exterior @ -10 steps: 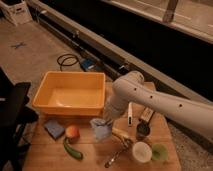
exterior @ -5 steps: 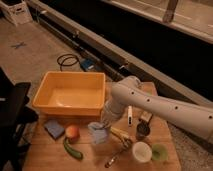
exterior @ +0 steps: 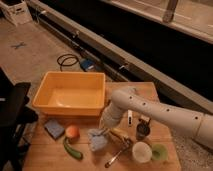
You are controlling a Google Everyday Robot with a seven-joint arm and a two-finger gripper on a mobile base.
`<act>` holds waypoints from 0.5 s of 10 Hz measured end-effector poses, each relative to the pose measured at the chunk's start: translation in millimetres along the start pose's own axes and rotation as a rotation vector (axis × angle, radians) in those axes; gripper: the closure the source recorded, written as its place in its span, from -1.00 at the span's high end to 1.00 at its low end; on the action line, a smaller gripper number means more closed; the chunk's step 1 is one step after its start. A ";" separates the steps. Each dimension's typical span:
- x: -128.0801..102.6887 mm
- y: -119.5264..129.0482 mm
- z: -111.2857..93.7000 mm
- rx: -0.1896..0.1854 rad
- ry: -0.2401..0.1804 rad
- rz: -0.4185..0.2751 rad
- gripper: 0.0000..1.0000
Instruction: Place towel in table surface
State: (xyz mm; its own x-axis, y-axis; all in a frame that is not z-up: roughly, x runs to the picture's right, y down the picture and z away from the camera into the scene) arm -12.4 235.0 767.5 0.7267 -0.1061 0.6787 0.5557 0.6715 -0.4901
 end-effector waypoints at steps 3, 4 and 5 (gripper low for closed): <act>2.9 3.9 26.6 -0.032 -0.056 0.008 0.60; -0.7 3.4 28.2 -0.036 -0.067 0.004 0.60; -5.8 4.0 29.9 -0.045 -0.079 -0.006 0.60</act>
State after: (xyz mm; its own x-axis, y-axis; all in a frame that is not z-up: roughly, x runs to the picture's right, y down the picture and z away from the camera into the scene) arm -26.5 260.3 777.9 0.6900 -0.0506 0.7220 0.5788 0.6375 -0.5085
